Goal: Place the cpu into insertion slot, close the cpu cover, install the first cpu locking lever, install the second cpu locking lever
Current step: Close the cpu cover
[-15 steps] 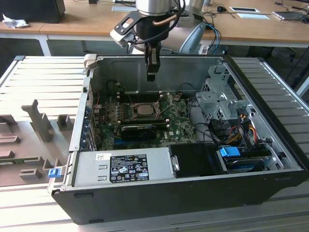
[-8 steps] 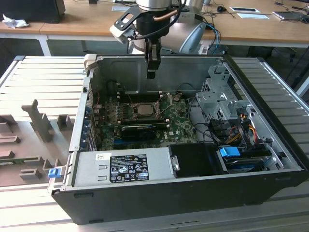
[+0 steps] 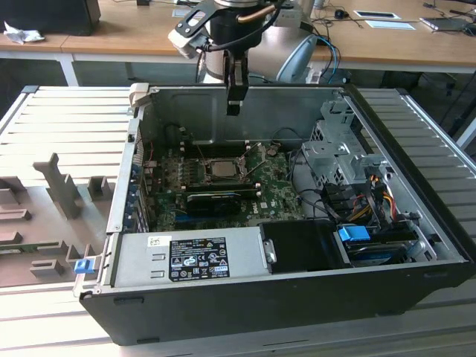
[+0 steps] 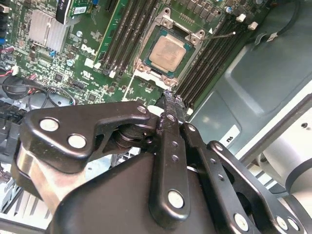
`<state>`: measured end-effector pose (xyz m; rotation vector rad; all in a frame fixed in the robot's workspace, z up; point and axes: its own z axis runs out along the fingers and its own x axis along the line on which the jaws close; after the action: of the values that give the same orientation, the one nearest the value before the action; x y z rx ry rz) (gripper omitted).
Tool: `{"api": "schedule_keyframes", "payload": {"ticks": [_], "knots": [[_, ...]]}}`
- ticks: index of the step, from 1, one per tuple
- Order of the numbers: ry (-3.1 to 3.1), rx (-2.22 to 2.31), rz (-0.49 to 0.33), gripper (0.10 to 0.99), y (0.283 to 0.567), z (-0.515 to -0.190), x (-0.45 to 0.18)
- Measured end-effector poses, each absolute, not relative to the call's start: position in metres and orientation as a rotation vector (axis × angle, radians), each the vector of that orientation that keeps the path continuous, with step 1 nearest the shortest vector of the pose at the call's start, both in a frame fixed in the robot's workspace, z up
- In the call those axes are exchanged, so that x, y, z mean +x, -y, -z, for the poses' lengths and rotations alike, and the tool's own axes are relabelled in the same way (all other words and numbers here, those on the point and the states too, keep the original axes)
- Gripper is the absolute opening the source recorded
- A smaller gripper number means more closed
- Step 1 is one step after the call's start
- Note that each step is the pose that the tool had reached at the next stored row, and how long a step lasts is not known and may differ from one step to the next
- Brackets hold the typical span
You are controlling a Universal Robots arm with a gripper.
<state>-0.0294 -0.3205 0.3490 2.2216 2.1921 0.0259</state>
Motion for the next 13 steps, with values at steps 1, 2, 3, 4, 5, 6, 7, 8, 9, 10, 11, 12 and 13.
{"api": "schedule_keyframes", "payload": {"ticks": [1,2,3,4,5,6,7,8,9,10,11,12,13], "knots": [[-2.192,2.222,-0.026,0.106,0.320,-0.351,-0.029],[-2.192,2.222,-0.026,0.106,0.320,-0.354,-0.029],[-2.192,2.222,-0.026,0.106,0.320,-0.356,-0.029],[-2.192,2.222,-0.026,0.106,0.320,-0.357,-0.029],[-2.192,2.222,-0.026,0.106,0.320,-0.359,-0.029],[-2.192,2.222,-0.026,0.106,0.320,-0.360,-0.029],[-2.192,2.222,-0.026,0.106,0.320,-0.362,-0.029],[-2.192,2.221,-0.026,0.106,0.320,-0.362,-0.027],[-2.192,2.222,-0.026,0.106,0.320,-0.362,-0.025],[-2.192,2.222,-0.026,0.106,0.320,-0.361,-0.023],[-2.192,2.222,-0.027,0.106,0.320,-0.361,-0.021],[-2.192,2.222,-0.026,0.106,0.320,-0.360,-0.020],[-2.193,2.222,-0.026,0.106,0.320,-0.358,-0.019]]}}
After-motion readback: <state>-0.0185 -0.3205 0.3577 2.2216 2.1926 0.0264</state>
